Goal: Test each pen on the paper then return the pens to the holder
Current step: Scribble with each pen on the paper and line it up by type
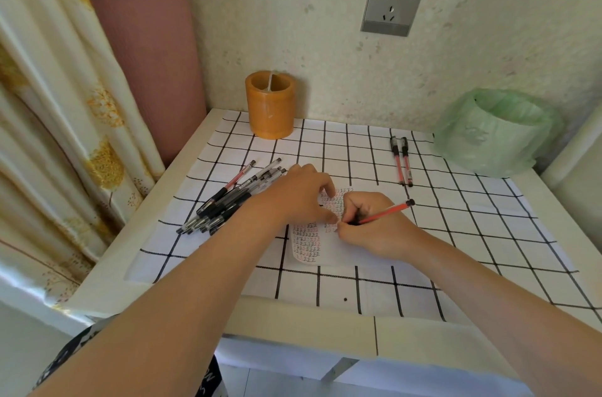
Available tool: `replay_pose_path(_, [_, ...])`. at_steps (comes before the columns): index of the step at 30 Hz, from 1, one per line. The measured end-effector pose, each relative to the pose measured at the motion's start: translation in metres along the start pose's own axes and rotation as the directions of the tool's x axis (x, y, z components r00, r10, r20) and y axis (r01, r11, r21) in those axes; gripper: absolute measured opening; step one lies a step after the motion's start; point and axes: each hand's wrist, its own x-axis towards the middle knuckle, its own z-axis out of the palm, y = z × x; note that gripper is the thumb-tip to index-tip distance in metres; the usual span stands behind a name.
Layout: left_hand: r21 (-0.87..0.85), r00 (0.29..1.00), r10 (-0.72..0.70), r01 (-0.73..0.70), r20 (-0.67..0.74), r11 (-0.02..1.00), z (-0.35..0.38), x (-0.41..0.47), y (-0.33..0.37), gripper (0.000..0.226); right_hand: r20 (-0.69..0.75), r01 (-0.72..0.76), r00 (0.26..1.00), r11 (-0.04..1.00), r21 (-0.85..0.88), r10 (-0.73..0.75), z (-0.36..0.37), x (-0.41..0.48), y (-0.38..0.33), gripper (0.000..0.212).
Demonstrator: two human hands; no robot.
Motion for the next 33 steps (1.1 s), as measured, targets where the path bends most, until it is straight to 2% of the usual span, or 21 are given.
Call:
replay_pose_path(14, [-0.011,1.0,-0.001,0.001,-0.006,1.0,0.0006,-0.0003,0.0004,0.048,-0.051,0.006,0.999,1.0,-0.003,-0.006,0.0018,-0.0019,-0.001,0.021])
replay_pose_path(33, [-0.009,1.0,-0.007,0.007,-0.015,1.0,0.0001,-0.0025,0.002,0.048,-0.001,-0.017,1.0,1.0,-0.006,0.017,0.0008,-0.0011,-0.0015,0.02])
